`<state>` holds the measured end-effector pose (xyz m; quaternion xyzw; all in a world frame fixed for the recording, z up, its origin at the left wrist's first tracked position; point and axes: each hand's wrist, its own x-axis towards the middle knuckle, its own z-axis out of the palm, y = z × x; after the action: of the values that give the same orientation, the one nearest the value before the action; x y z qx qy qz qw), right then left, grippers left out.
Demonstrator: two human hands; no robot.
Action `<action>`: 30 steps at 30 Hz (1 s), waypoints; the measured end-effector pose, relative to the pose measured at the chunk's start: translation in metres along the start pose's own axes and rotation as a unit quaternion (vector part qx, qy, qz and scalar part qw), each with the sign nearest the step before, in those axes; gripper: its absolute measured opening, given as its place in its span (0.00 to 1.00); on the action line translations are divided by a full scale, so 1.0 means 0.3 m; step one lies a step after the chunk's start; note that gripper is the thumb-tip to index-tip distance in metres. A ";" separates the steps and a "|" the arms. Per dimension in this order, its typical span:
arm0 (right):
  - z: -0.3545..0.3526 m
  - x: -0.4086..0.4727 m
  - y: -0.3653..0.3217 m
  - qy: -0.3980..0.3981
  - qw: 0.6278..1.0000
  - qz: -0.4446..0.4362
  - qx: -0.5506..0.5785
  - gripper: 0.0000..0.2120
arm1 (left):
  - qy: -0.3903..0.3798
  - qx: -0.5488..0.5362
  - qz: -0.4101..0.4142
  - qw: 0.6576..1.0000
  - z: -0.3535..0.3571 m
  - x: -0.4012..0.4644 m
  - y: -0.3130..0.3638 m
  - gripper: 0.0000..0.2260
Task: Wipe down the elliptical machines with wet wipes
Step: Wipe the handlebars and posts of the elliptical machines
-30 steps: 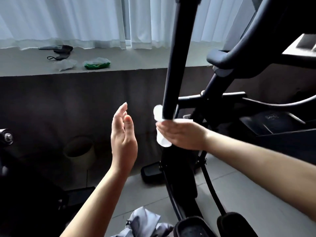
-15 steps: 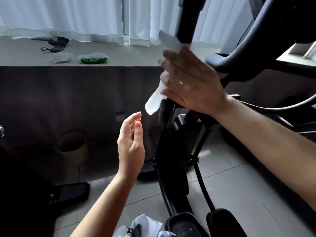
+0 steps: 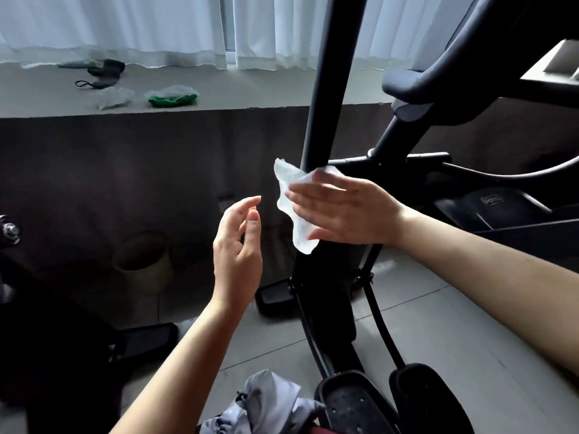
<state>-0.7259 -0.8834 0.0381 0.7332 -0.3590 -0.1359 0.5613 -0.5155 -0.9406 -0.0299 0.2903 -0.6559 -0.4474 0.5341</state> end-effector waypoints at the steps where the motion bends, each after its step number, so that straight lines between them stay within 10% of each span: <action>1: -0.037 0.029 0.034 0.047 0.995 0.065 0.059 0.23 | 0.000 0.004 -0.001 1.000 0.004 0.004 -0.003 0.13; 5: -0.113 0.158 0.106 0.138 0.952 0.263 0.077 0.17 | -0.004 0.020 0.009 1.000 0.019 0.039 0.000 0.16; 10: -0.040 0.141 -0.003 0.158 0.934 0.307 0.095 0.13 | -0.022 0.027 0.049 0.998 0.003 0.086 0.007 0.17; 19: 0.257 -0.096 -0.235 -0.061 0.995 0.039 -0.068 0.21 | -0.114 0.095 0.100 0.984 0.090 0.097 0.019 0.20; 23: 0.325 -0.129 -0.257 -0.041 0.975 -0.116 -0.185 0.19 | -0.143 0.081 0.053 0.985 0.162 0.055 0.007 0.26; 30: 0.294 -0.130 -0.109 0.062 0.977 -0.068 -0.190 0.25 | -0.109 0.090 -0.003 0.990 0.246 0.000 0.035 0.28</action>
<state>-0.7943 -0.9171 -0.0293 0.6427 -0.2401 -0.1935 0.7013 -0.5853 -0.9158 -0.0227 0.2887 -0.7468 -0.4176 0.4296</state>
